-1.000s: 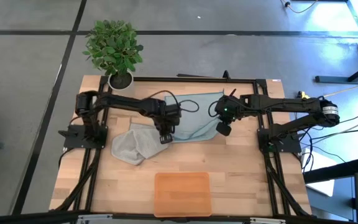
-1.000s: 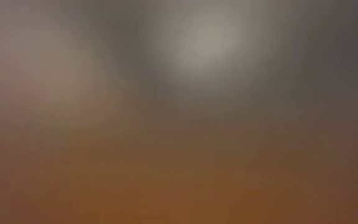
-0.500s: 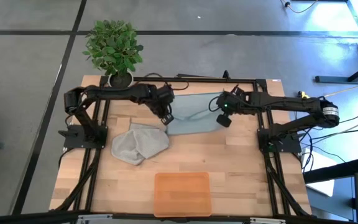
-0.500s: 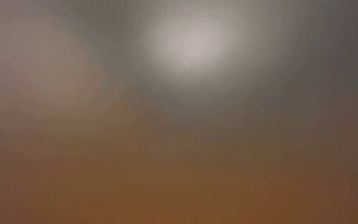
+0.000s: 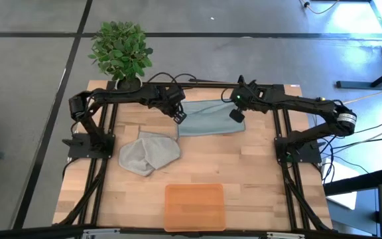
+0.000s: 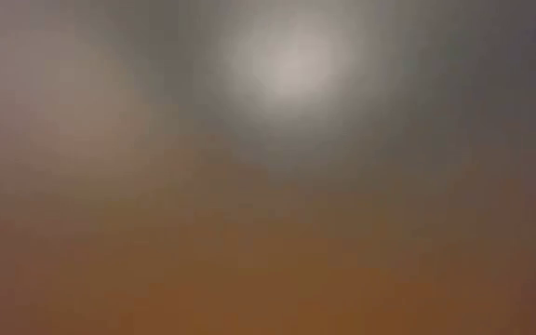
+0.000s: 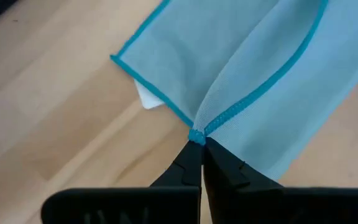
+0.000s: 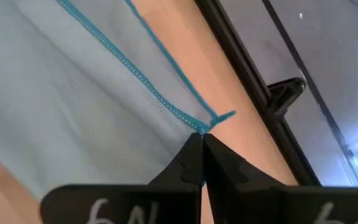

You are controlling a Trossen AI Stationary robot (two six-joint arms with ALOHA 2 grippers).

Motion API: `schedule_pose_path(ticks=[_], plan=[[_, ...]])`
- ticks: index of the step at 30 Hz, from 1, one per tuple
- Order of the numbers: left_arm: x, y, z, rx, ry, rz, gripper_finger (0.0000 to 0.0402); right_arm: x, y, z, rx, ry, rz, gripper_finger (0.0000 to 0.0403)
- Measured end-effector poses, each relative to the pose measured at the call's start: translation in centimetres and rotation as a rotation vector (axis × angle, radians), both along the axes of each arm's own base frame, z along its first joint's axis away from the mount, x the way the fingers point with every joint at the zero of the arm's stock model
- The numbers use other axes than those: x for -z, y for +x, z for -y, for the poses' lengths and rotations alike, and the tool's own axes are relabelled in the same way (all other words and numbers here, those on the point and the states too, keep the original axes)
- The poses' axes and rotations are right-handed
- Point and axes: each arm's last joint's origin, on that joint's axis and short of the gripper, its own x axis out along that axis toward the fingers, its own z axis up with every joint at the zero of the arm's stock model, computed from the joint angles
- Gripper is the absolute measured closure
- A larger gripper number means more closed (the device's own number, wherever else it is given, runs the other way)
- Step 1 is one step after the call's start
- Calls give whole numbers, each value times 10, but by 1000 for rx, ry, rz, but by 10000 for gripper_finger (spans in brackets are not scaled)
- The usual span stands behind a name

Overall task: Roll microfiber towels into tight, uniform cylinder then place into a basket
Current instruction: Fold the blue towel

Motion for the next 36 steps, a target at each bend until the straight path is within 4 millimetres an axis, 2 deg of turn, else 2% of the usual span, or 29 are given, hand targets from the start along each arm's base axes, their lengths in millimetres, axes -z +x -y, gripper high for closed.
schedule_pose_path(ticks=[9,18,23,30,36], plan=[[1,-1,-15,-45,26,28,402,13,4,25,37,-17,-5,393],[1,-4,-22,-65,29,33,401,12,0,33,65,-20,6,387],[0,-2,-23,-33,49,42,401,12,1,33,58,-10,13,356],[-3,1,-26,-24,83,83,400,12,1,33,59,-12,17,289],[-4,0,-30,-41,101,94,365,11,2,34,63,-21,38,249]])
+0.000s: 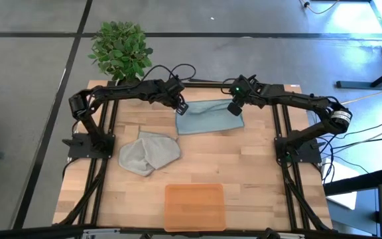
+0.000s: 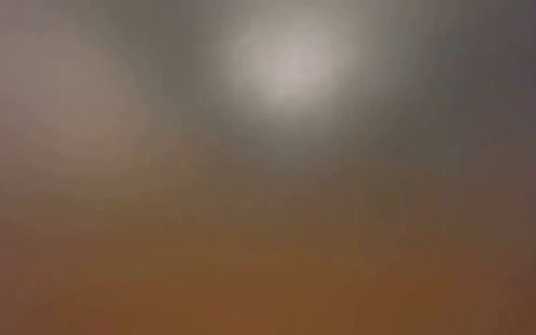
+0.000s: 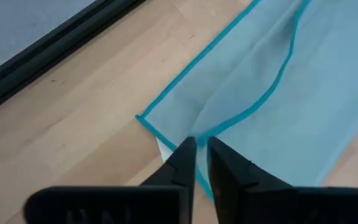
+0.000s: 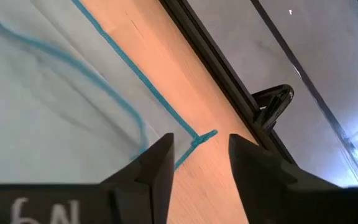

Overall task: Roll microfiber towels into tight, uniform cylinder then place into a basket
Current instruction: Fold the blue towel

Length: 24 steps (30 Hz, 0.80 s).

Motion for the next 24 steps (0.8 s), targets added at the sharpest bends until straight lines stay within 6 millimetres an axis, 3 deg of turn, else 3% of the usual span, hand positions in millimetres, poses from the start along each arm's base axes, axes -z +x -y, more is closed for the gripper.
schedule_pose_path(ticks=[7,16,24], plan=[[0,-2,-4,-14,3,-2,318,0,2,-1,-40,48,36,236],[1,3,9,56,-60,11,320,1,9,-12,-277,367,236,235],[1,11,26,112,-67,9,321,20,19,-8,-281,471,234,235]])
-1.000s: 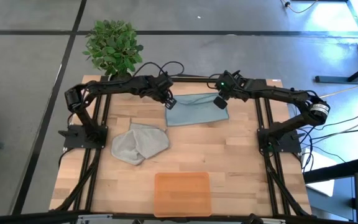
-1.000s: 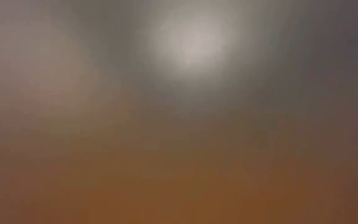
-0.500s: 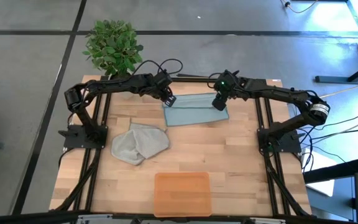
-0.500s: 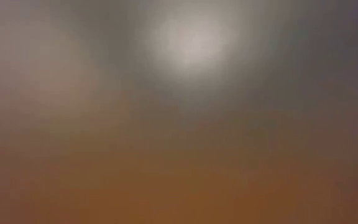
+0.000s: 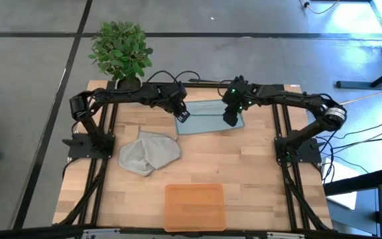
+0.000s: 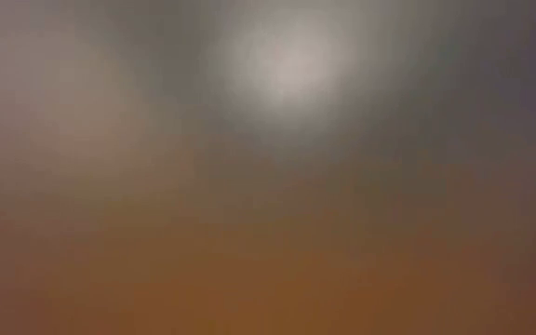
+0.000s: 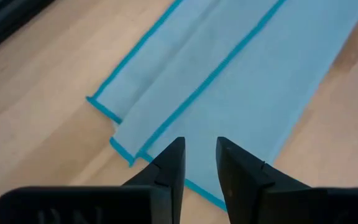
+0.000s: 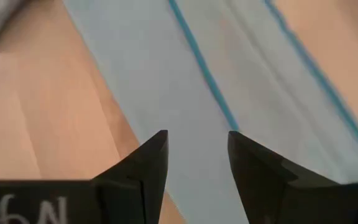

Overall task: Roll microfiber towels into tight, uniform cylinder then place into a basket
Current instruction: Fold the blue towel

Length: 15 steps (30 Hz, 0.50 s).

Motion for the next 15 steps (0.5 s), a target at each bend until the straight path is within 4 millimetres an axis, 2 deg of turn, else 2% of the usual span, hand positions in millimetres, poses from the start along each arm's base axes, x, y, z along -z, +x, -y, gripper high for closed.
schedule_pose_path(ticks=[4,10,15], plan=[[0,2,4,12,0,0,318,21,7,4,-7,53,-51,235],[0,2,4,11,-1,0,321,45,22,10,-45,127,-8,235],[0,2,4,10,-1,0,318,60,23,13,12,177,-53,235]])
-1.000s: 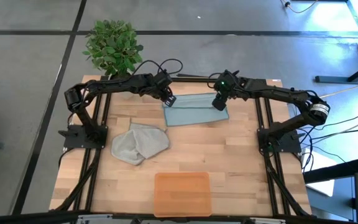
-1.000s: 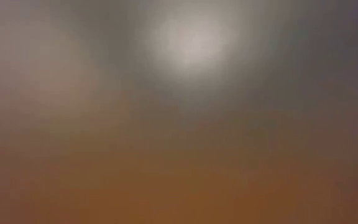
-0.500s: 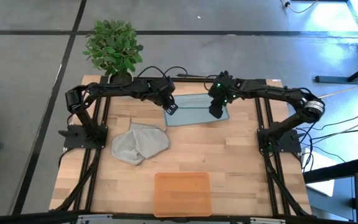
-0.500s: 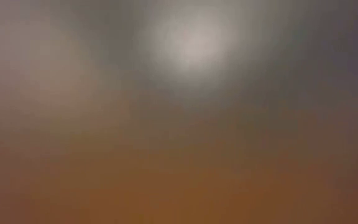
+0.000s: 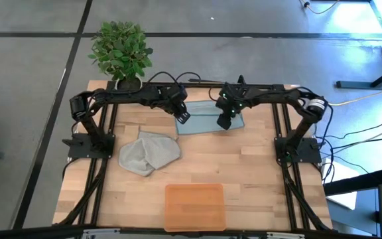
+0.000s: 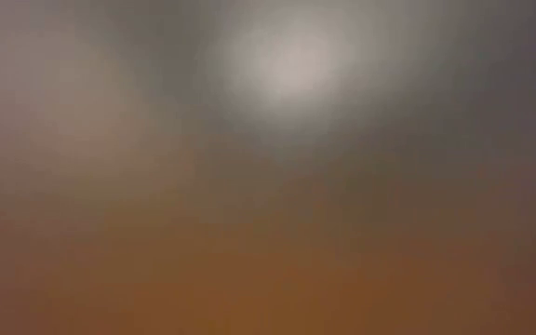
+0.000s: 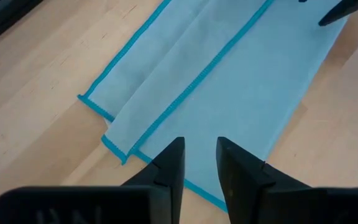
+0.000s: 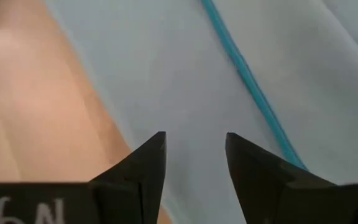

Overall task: Roll microfiber towels into tight, uniform cylinder then place into a basket
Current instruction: Fold the blue towel

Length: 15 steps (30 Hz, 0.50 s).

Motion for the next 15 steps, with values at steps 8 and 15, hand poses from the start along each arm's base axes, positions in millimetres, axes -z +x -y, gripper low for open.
schedule_pose_path(ticks=[8,15], plan=[[0,0,0,-4,-2,0,321,4,-4,7,107,-120,-102,235],[0,0,0,-4,-3,-2,319,6,-15,12,194,-32,-156,235]])
